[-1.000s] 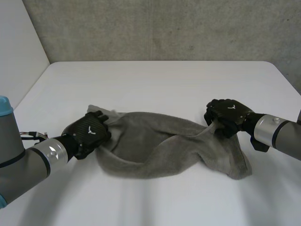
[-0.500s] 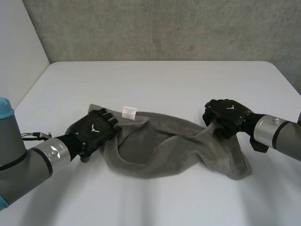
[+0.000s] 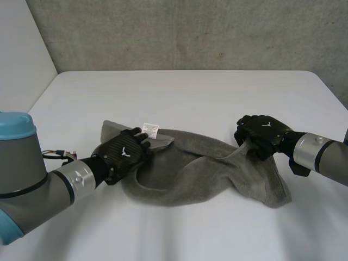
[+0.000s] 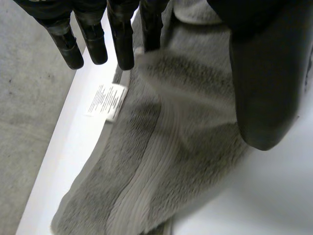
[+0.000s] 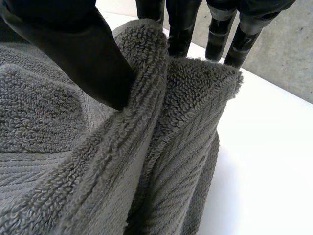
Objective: Fold the towel.
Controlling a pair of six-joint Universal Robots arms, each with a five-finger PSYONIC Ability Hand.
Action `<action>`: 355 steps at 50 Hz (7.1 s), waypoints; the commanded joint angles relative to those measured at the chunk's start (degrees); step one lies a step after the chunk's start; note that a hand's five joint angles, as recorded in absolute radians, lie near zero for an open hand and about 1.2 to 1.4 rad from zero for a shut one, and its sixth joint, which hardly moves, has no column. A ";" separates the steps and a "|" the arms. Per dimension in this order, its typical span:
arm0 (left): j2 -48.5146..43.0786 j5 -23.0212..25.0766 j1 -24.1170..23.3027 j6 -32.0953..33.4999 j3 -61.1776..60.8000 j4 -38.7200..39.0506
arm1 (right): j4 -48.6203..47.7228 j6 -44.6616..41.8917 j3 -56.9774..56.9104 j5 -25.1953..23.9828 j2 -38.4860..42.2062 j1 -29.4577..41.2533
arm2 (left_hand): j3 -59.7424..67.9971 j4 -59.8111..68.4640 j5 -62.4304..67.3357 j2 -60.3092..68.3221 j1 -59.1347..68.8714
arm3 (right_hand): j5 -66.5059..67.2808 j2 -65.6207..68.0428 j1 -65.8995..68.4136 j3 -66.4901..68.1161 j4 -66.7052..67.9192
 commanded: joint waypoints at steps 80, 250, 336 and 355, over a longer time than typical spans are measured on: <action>13.79 -10.51 1.21 -48.09 -10.79 -3.98 | 4.31 -15.20 11.24 -8.53 -18.50 -8.27 | -2.46 -2.88 58.52 58.75 59.62 | -64.20 -59.79 -64.06 -0.38 -3.42; -2.46 -23.43 -2.66 -37.01 -3.85 3.14 | -22.24 13.54 16.87 -5.81 -22.54 -16.18 | -2.46 -2.88 -5.74 -5.50 -4.64 | 5.80 10.21 5.94 -0.38 -3.42; -6.16 -32.66 -12.50 -49.49 8.37 -2.92 | -19.09 9.93 16.43 -5.63 -19.64 -15.12 | -2.46 -2.88 44.08 44.31 45.17 | 5.80 10.21 5.94 -0.38 -3.42; 10.53 -30.47 -3.55 -49.41 3.53 -16.72 | 20.89 -29.57 13.61 -11.07 -23.51 -17.75 | -2.46 -2.88 57.36 57.59 58.46 | 5.80 10.21 5.94 -0.38 -3.42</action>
